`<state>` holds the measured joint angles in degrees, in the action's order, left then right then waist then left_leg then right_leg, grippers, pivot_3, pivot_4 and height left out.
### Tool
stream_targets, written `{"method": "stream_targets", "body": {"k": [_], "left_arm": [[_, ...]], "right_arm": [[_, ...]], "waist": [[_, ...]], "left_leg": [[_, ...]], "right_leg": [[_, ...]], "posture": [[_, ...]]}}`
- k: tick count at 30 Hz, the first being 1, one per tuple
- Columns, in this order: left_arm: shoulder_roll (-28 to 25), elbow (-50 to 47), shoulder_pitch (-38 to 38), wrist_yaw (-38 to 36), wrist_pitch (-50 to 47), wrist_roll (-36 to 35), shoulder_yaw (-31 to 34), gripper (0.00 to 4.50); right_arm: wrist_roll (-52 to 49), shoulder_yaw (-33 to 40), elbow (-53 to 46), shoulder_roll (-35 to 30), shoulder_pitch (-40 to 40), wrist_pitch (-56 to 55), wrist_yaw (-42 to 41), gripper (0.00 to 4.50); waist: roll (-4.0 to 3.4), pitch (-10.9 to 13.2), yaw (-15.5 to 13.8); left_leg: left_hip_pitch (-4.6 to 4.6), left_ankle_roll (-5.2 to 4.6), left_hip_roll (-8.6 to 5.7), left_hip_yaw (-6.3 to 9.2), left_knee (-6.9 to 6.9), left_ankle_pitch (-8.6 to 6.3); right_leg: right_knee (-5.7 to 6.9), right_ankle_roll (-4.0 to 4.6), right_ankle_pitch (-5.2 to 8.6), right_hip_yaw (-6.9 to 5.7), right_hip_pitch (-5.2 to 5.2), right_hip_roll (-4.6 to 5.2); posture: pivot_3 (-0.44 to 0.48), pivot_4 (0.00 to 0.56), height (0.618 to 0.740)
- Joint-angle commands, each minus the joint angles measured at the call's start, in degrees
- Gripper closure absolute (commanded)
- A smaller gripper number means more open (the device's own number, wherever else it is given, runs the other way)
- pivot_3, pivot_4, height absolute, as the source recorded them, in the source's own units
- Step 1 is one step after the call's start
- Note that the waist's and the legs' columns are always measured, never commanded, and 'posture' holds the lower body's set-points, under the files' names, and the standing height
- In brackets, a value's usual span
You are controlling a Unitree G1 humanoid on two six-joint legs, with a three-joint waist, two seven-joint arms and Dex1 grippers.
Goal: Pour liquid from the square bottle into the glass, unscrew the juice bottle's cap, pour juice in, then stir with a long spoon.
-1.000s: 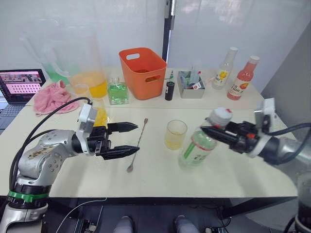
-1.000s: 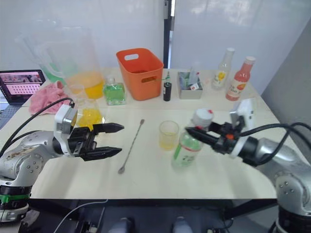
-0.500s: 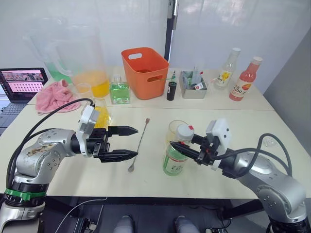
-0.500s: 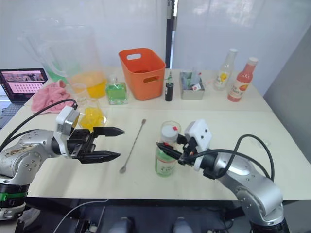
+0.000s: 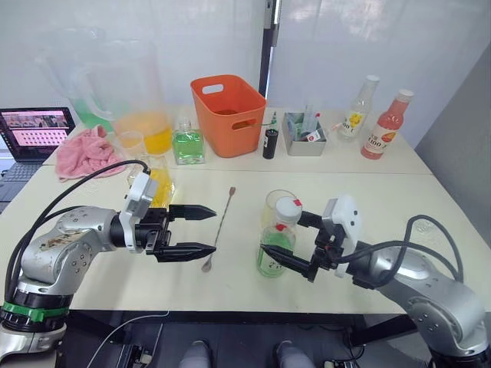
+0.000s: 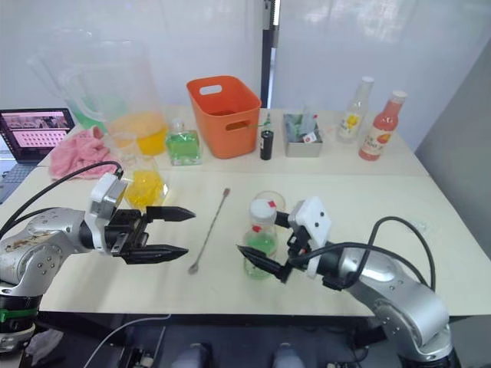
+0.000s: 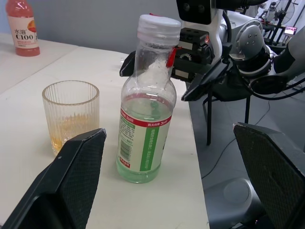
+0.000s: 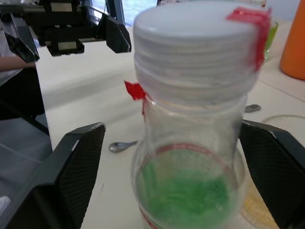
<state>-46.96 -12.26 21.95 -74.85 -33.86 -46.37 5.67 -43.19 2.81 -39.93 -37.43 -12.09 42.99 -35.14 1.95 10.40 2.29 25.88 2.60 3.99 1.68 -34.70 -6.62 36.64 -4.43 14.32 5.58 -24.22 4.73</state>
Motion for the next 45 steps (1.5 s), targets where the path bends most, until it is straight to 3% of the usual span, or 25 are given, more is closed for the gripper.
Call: {"method": "stream_targets", "body": {"k": [1, 5, 9, 16, 25, 35, 40, 45], "left_arm": [[-0.9, -2.8, -0.5, 0.4, -0.7, -1.2, 2.1, 0.0], [-0.8, -4.2, -1.5, 1.7, -0.9, -1.8, 3.6, 0.0], [-0.7, -7.6, -4.2, 4.3, -1.9, -3.3, 6.2, 0.0], [-1.3, -15.0, -10.0, 9.9, -4.7, -7.1, 10.9, 0.0], [-1.7, -19.5, -15.4, 14.3, -4.4, -7.4, 14.7, 0.0], [-2.0, -19.6, -14.9, 15.9, -4.0, -7.1, 14.1, 0.0], [-1.7, -18.3, -13.6, 15.1, -3.5, -6.4, 12.6, 0.0], [-0.7, -17.1, -11.3, 13.4, -2.3, -5.5, 8.9, 0.0]], "right_arm": [[-4.1, 4.0, 1.8, -3.5, -1.9, -0.2, -6.2, 0.03], [-1.8, 3.2, 9.0, -10.8, -4.9, -3.9, -18.6, 0.03], [1.7, -1.2, 20.1, -12.8, -13.8, -9.7, -31.4, 0.03], [7.9, -9.5, 38.6, -8.4, -29.2, -17.5, -48.7, 0.03], [11.7, -14.1, 48.2, -1.0, -36.5, -20.4, -56.6, 0.03], [8.2, -16.6, 49.4, -2.0, -36.5, -20.9, -57.4, 3.13], [6.4, -13.2, 45.8, -2.9, -34.8, -17.9, -56.7, 3.21], [2.0, -6.9, 34.6, -4.4, -29.6, -11.3, -48.6, 3.21]], "waist": [[0.01, 0.0, 0.0], [0.02, 0.0, 0.0], [0.05, 0.0, 0.5], [0.06, 0.1, 0.4], [0.06, 0.1, 0.2], [0.06, 0.1, 0.1], [0.06, 0.1, 0.0], [0.06, 0.1, -0.1]], "left_leg": [[0.0, 0.0, 0.0, 0.0, 0.0, 0.0], [0.0, -0.01, 0.0, 0.0, 0.0, 0.0], [-0.04, -0.01, 0.01, -0.02, 0.01, 0.0], [-0.06, -0.01, 0.02, -0.02, 0.03, 0.0], [-0.03, 0.0, 0.01, -0.02, 0.03, -0.01], [-0.03, 0.01, 0.01, -0.02, 0.03, -0.02], [-0.02, 0.02, 0.01, -0.02, 0.03, -0.02], [-0.02, 0.02, 0.01, -0.03, 0.03, -0.02]], "right_leg": [[0.0, 0.0, 0.0, 0.0, 0.0, 0.0], [0.0, 0.01, 0.01, 0.0, -0.01, 0.0], [0.0, 0.02, 0.0, -0.01, -0.02, 0.0], [0.01, 0.02, 0.0, -0.03, -0.02, 0.0], [0.07, 0.01, 0.0, -0.04, -0.06, 0.0], [0.07, 0.02, 0.0, -0.05, -0.06, 0.0], [0.06, 0.02, 0.0, -0.06, -0.06, 0.0], [0.06, 0.01, 0.0, -0.05, -0.06, 0.0]], "posture": [[0.0, 0.15, 0.725], [0.0, 0.15, 0.725], [0.0, 0.15, 0.725], [0.0, 0.15, 0.725], [0.0, 0.15, 0.725], [0.0, 0.15, 0.725], [0.0, 0.15, 0.725], [0.0, 0.15, 0.725]]}}
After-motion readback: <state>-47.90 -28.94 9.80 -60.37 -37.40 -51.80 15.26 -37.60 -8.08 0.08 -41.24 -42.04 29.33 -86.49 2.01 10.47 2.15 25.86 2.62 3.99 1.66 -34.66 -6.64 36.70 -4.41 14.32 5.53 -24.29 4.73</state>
